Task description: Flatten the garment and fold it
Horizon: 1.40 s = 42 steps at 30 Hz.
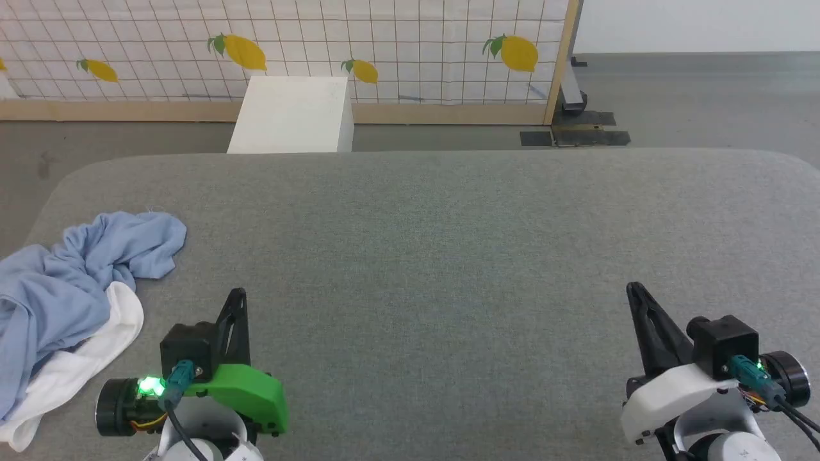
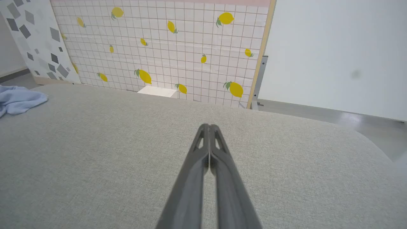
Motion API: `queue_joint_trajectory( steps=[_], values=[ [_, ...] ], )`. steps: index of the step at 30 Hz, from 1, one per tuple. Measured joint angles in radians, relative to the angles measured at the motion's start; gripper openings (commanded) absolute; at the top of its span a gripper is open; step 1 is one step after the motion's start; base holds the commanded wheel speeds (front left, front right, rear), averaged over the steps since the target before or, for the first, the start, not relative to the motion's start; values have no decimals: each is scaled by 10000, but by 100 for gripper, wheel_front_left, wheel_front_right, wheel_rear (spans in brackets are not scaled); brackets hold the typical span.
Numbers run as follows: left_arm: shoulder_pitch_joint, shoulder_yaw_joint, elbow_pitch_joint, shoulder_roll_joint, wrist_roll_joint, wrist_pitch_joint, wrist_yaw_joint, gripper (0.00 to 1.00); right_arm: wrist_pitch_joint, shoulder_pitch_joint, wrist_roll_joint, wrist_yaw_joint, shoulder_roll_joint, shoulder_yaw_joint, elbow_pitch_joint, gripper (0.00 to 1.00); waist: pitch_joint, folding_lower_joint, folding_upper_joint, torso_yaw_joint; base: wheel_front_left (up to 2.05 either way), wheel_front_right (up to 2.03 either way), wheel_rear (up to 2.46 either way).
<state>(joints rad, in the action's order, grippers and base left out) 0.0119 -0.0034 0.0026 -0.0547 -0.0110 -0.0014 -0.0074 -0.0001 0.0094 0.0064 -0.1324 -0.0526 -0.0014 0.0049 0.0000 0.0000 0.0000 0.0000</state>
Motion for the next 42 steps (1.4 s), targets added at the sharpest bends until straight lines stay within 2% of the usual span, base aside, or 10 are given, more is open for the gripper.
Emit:
queue_joint_trajectory(
  steps=[17, 18, 30, 42],
  values=[
    [0, 2, 0, 0, 8, 0, 0, 0, 0, 0, 0, 0, 0, 2, 0, 0, 0, 0, 0, 0, 0, 0, 0],
    [0, 0, 0, 0, 8, 0, 0, 100, 0, 0, 0, 0, 0, 0, 0, 100, 0, 0, 0, 0, 0, 0, 0],
    [7, -119, 75, -4, -81, -46, 13, 100, -10, 1, 21, 0, -4, -13, 31, 100, -1, 1, 0, 34, 0, 0, 0],
    [15, -276, 313, -8, -247, -291, 299, 100, -138, 1, 40, 0, -4, 0, 128, 100, -24, 1, 0, 440, 0, 0, 0]
  ],
)
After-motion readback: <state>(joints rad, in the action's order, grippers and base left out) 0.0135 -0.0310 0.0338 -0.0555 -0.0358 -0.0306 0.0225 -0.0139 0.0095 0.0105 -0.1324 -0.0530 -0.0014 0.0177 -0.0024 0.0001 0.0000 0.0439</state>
